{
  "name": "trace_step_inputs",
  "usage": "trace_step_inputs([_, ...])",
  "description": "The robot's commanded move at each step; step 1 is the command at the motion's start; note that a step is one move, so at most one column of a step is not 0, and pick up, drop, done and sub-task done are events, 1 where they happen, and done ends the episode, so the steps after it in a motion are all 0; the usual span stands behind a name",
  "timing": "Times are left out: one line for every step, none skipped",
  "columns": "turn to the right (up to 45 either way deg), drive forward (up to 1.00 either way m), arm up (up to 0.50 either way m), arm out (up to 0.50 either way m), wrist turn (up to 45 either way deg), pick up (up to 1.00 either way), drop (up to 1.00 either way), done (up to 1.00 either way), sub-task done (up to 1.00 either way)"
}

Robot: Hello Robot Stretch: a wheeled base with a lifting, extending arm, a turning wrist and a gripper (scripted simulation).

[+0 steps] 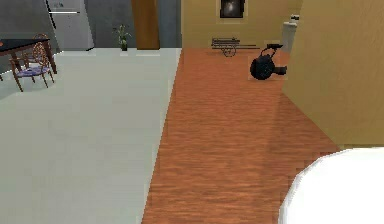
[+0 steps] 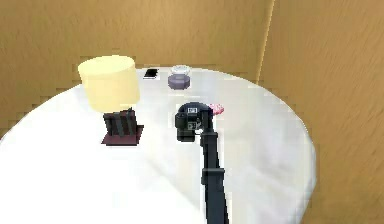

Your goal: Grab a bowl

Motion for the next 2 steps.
trace_step_inputs([0.0,0.00,0.00,0.00,0.0,1.00,0.00,0.00,0.00])
trace_step_inputs([0.0,0.00,0.10,0.00,0.0,0.00,0.00,0.00,0.00])
